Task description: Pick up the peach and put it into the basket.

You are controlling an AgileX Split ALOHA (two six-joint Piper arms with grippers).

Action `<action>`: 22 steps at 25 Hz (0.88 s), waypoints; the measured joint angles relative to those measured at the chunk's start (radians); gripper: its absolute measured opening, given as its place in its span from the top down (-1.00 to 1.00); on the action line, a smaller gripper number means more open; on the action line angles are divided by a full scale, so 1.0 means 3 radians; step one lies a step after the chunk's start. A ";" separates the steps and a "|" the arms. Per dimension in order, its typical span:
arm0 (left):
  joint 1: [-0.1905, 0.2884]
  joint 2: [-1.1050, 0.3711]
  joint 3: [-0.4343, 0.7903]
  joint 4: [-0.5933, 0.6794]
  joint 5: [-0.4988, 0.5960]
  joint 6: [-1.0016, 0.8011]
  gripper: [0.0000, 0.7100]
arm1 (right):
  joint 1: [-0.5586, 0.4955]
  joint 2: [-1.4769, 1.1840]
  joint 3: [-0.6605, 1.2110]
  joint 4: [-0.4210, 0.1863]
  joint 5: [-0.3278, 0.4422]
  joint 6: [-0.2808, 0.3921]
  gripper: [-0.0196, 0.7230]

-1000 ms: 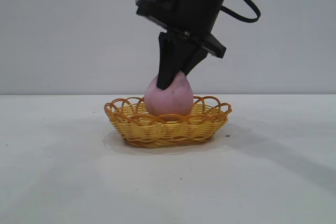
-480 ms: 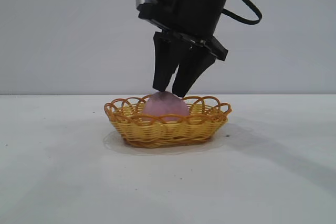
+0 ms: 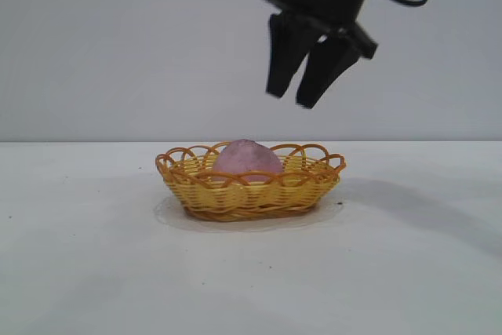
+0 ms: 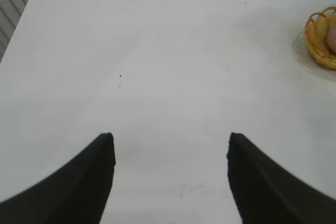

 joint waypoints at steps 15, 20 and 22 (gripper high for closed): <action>0.0000 0.0000 0.0000 0.0000 0.0000 0.0000 -0.15 | -0.0525 -0.0036 0.0000 -0.0138 0.0110 0.0078 0.11; 0.0000 0.0000 0.0000 0.0000 0.0000 0.0000 -0.15 | -0.0530 -0.0036 0.0000 -0.0810 0.0164 0.0905 0.11; 0.0000 0.0000 0.0000 0.0000 0.0000 0.0000 -0.15 | -0.0530 -0.0036 0.0000 -0.1227 0.0236 0.1359 0.11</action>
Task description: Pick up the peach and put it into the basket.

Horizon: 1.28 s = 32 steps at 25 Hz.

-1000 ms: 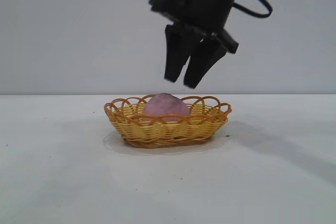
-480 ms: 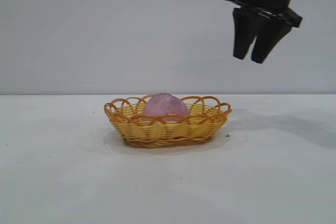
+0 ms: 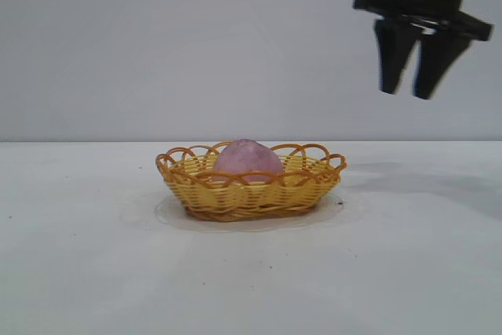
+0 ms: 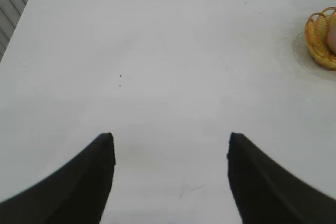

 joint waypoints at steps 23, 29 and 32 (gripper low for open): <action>0.0000 0.0000 0.0000 0.0000 0.0000 0.0000 -0.15 | -0.0494 -0.0462 0.0000 -0.0365 0.0041 0.0275 0.11; 0.0000 0.0000 0.0000 0.0000 0.0000 0.0000 -0.15 | -0.0494 -0.0825 0.0000 -0.0332 0.0063 0.0275 0.11; 0.0000 0.0000 0.0000 0.0000 0.0000 0.0000 -0.15 | -0.0494 -0.1024 0.0000 -0.0290 0.0091 0.0275 0.11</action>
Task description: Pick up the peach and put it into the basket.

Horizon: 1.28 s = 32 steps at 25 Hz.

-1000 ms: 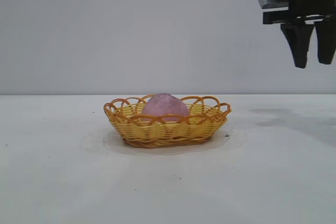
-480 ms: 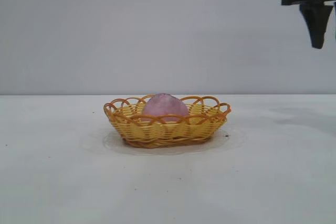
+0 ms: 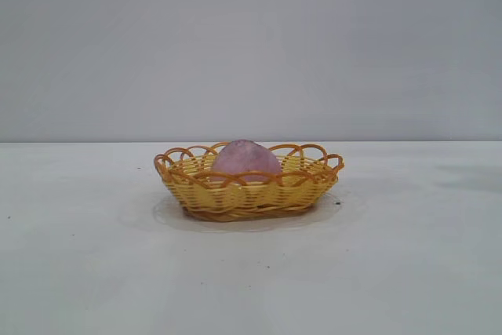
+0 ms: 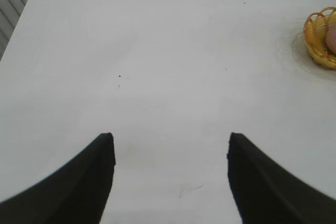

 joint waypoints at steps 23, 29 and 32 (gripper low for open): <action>0.0000 0.0000 0.0000 0.0000 0.0000 0.0000 -0.15 | 0.0000 -0.3100 0.2712 -0.0019 -0.0299 0.0000 0.11; 0.0000 0.0000 0.0000 0.0000 0.0000 0.0000 -0.15 | 0.0000 -0.4267 0.3363 0.0035 -0.0159 0.0000 0.11; 0.0000 0.0000 0.0000 0.0000 0.0000 0.0000 -0.15 | 0.0000 -0.4759 0.3589 0.0048 -0.0056 0.0000 0.11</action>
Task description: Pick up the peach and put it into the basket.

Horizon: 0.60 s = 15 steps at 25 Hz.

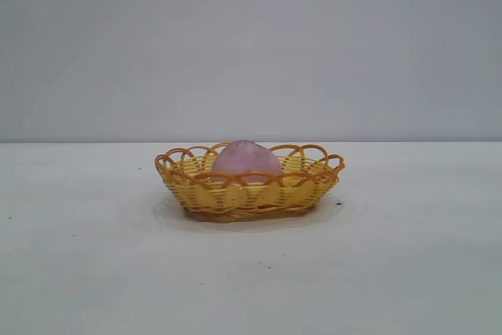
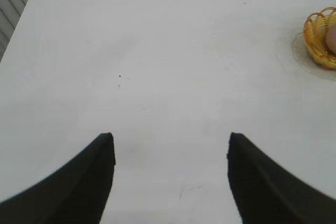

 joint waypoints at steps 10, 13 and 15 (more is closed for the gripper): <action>0.0000 0.0000 0.0000 0.0000 0.0000 0.0000 -0.15 | 0.0000 -0.1194 0.0474 0.0112 -0.0168 0.0002 0.11; 0.0000 0.0000 0.0000 0.0000 0.0000 0.0000 -0.15 | 0.0000 -0.1215 0.0510 0.0112 -0.0232 0.0002 0.11; 0.0000 0.0000 0.0000 0.0000 0.0000 0.0000 -0.15 | 0.0000 -0.1215 0.0516 0.0112 -0.0255 0.0002 0.11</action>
